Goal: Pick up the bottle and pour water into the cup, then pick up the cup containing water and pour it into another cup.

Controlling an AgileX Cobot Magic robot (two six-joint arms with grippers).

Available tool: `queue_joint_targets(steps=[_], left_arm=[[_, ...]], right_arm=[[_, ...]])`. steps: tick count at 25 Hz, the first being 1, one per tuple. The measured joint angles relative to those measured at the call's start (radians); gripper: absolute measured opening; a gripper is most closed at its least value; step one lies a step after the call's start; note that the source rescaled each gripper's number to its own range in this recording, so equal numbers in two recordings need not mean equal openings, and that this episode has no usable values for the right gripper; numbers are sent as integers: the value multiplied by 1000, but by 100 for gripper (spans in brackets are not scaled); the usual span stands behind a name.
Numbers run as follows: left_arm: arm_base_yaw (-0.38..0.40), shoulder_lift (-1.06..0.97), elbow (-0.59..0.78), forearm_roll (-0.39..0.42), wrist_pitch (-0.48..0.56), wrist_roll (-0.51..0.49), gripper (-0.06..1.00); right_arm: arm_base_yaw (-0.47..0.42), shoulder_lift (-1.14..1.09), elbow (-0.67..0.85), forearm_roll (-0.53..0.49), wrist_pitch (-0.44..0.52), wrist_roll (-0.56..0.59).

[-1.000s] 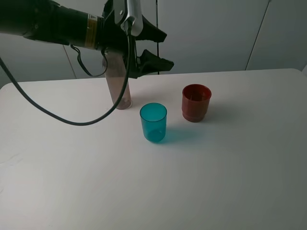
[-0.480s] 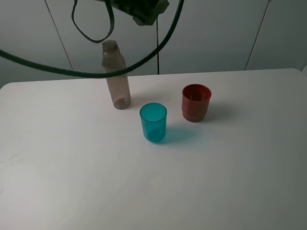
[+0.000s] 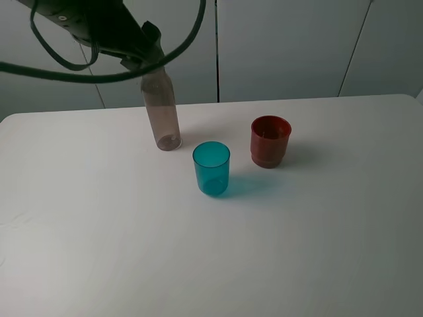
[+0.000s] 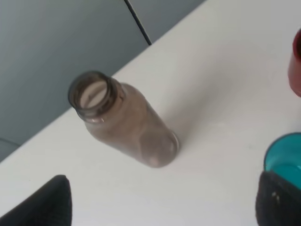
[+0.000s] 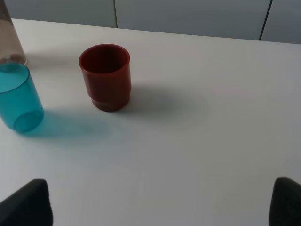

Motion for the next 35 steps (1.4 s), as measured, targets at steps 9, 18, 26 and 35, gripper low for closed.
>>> queue_joint_targets(steps=[9, 18, 26, 35], left_arm=[[112, -179, 185, -220, 18, 78, 99], [238, -452, 395, -274, 33, 60, 99], [458, -729, 574, -338, 58, 73, 99], [635, -1030, 749, -404, 65, 153, 99]], right_arm=[[0, 0, 0, 0, 0, 0], [0, 0, 0, 0, 0, 0], [0, 0, 0, 0, 0, 0], [0, 0, 0, 0, 0, 0]])
